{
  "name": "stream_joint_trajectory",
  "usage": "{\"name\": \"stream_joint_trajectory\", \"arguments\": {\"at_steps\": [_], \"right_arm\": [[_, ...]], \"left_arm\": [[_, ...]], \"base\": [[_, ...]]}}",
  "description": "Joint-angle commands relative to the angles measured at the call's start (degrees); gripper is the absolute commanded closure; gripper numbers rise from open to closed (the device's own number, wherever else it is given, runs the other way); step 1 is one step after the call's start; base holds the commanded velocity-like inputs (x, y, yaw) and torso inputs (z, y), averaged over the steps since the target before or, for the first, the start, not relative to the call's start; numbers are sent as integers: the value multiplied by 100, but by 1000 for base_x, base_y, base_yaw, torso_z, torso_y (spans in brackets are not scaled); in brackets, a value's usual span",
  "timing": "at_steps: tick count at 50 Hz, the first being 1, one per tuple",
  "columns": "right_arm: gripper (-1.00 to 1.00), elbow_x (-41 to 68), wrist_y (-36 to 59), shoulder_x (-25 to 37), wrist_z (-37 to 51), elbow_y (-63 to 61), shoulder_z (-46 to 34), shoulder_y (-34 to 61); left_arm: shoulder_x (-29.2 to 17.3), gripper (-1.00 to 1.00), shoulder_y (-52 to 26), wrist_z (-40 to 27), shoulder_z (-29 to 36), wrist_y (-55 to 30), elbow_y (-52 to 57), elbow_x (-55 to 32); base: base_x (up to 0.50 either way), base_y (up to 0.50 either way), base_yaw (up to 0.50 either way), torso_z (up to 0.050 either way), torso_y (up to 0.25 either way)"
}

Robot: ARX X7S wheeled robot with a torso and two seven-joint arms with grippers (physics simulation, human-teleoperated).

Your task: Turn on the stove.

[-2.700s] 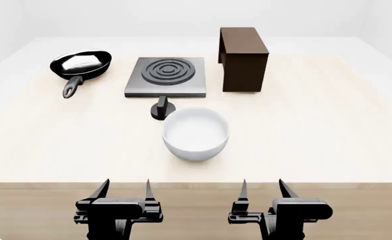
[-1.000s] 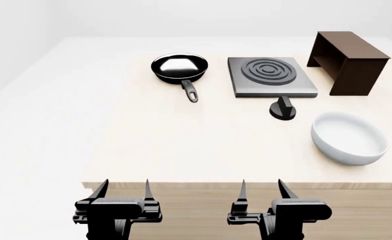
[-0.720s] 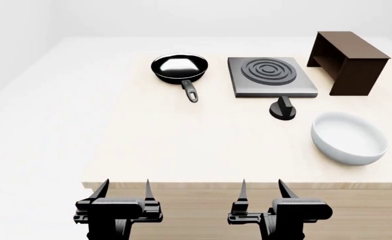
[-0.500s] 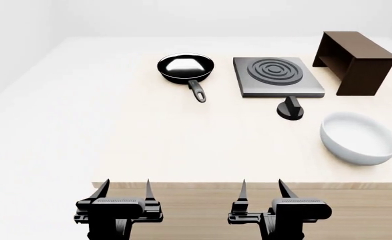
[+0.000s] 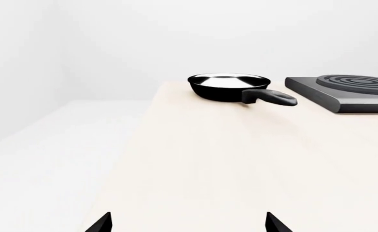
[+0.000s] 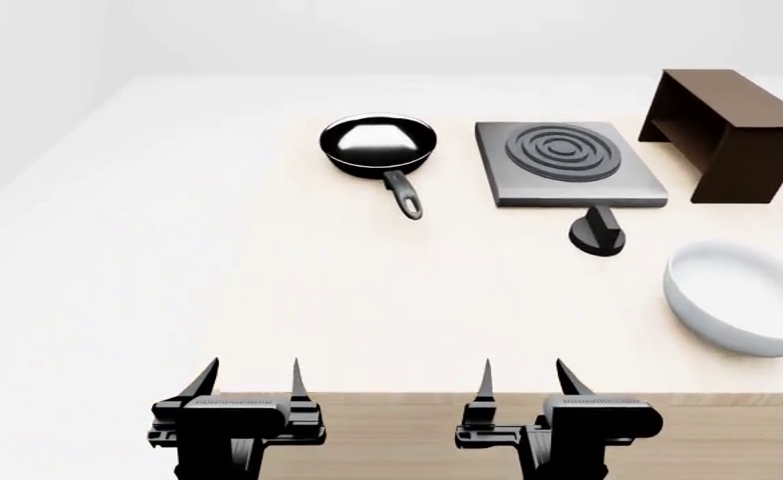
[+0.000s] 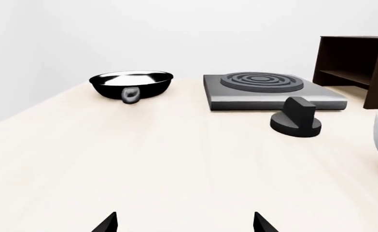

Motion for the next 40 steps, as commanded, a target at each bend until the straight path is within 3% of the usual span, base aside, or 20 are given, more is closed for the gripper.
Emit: {"name": "stream_joint_trajectory", "arguments": {"at_steps": [1, 40], "right_arm": [[-100, 60, 18, 33, 29, 22, -29, 35], [-100, 131, -26, 130, 182, 43, -174, 49]], "left_arm": [[-33, -100, -17, -41, 54, 1, 2, -30], [-141, -100, -29, -153, 186, 39, -14, -136]], "base": [[371, 0, 0, 0, 0], [426, -101, 0, 0, 0]]}}
